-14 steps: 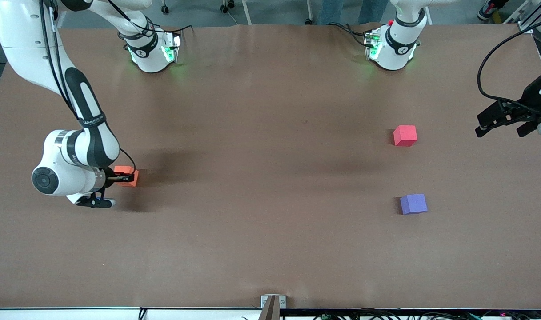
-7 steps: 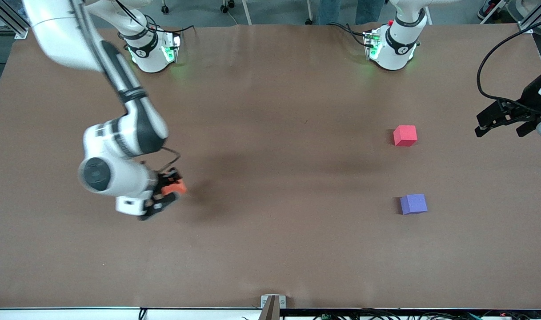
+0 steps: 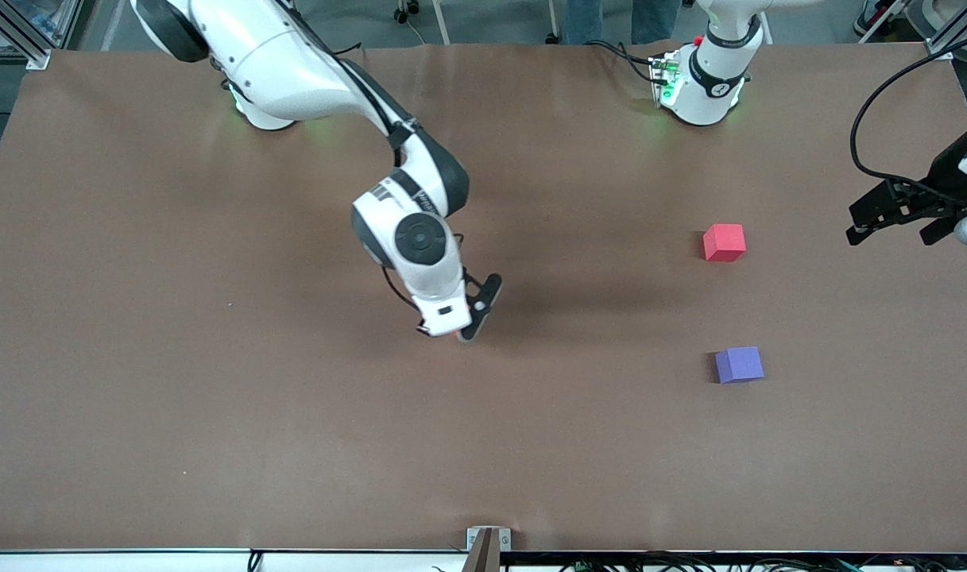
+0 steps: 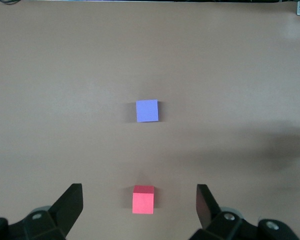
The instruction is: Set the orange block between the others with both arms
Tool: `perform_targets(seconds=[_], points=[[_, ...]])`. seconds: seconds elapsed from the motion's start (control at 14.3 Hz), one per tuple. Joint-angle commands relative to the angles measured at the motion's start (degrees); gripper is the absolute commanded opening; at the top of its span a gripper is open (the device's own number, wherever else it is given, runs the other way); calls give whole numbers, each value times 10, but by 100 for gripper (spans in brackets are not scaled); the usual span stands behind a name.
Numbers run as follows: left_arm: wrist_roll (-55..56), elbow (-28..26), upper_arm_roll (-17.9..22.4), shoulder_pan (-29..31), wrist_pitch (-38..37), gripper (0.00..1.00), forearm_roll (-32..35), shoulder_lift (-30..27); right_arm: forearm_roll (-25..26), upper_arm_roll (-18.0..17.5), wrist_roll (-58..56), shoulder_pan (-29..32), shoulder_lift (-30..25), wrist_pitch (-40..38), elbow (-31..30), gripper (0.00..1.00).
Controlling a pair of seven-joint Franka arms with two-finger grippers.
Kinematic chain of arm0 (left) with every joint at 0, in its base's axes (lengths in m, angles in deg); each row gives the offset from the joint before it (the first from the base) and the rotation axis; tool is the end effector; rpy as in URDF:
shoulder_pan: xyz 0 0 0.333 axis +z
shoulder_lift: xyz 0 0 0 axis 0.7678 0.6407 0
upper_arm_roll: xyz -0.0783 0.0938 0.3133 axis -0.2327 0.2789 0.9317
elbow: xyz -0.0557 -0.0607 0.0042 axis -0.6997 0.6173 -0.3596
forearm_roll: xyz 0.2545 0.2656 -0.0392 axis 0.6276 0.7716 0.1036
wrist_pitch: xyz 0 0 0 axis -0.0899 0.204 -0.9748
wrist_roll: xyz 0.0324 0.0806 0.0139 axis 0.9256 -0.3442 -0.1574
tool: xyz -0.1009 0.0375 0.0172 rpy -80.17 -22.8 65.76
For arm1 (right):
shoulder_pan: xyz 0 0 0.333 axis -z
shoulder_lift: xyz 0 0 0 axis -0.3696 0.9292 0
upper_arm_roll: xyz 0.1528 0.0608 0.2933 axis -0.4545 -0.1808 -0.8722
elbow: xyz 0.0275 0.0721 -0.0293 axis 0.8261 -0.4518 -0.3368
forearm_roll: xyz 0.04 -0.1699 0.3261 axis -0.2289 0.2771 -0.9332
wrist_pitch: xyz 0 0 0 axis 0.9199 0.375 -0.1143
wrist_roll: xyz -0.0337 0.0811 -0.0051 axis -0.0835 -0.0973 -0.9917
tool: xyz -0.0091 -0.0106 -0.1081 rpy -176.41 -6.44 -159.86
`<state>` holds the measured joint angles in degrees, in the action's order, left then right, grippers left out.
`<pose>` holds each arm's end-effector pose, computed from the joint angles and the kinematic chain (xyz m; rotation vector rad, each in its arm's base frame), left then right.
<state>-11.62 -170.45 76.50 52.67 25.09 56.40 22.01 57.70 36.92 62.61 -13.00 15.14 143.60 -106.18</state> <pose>0.5480 -0.0283 0.6489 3.1126 -0.0129 0.1888 0.5682 0.4635 0.2940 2.5848 1.7491 -0.0044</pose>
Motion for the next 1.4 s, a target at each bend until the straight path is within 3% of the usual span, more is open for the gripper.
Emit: perform_targets(seconds=[0.0,0.14,0.42,0.49,0.56,0.63,1.05,1.33], points=[[-7,-13,-5,1,-1,100,11,-7,58,6,-39,-40,25,-11,36,28],[-9,-24,-5,1,-5,100,11,-4,106,7,-39,-64,51,-13,56,28],[-8,-28,-5,1,-12,100,11,1,115,7,-39,-92,101,-10,109,32],[-7,-28,-5,1,-12,100,11,1,115,6,-39,-97,106,-7,113,41],[-7,-29,-5,2,-13,100,11,1,113,5,-36,-98,107,-6,114,86],[-7,-32,-5,2,-13,100,11,1,113,5,-37,-97,105,-13,116,100],[3,-22,-10,-6,-42,100,3,30,107,8,-34,-82,27,-149,116,100],[67,-4,-34,-53,-2,100,-17,85,107,8,84,24,-60,-237,113,100]])
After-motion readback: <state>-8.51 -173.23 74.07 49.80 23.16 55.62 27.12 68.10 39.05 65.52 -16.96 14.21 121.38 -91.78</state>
